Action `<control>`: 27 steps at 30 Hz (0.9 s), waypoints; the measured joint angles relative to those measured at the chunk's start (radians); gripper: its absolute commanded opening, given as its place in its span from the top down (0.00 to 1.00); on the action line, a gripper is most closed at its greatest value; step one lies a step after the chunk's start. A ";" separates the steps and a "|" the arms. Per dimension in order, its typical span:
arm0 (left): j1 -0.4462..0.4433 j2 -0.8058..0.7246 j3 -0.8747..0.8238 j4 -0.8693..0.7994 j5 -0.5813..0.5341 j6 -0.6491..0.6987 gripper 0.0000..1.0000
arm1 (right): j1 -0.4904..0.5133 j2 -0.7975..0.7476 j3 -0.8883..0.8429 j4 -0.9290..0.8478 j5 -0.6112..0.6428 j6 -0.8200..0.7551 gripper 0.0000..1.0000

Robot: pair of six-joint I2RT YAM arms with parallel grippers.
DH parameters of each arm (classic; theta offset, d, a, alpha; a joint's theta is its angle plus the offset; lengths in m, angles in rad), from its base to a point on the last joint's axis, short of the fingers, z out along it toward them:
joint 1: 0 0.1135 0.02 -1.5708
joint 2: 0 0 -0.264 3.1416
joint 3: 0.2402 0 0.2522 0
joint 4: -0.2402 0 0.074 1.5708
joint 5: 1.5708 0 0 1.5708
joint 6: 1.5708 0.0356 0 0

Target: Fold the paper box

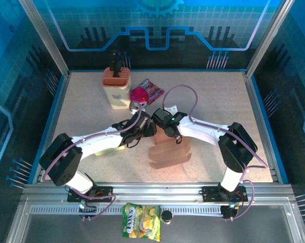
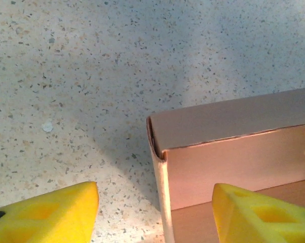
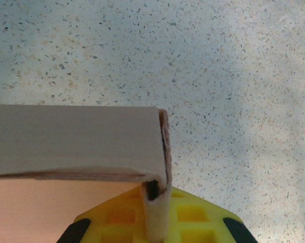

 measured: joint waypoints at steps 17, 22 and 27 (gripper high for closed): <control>-0.097 0.173 0.004 -0.012 -0.002 -0.080 0.53 | 0.002 -0.018 0.008 -0.031 -0.005 0.042 1.00; -0.099 0.210 0.057 -0.013 -0.033 -0.083 0.65 | 0.003 -0.034 0.002 -0.031 -0.003 0.046 1.00; -0.108 0.244 0.084 -0.008 -0.053 -0.080 0.86 | -0.005 -0.048 -0.006 -0.023 -0.016 0.053 1.00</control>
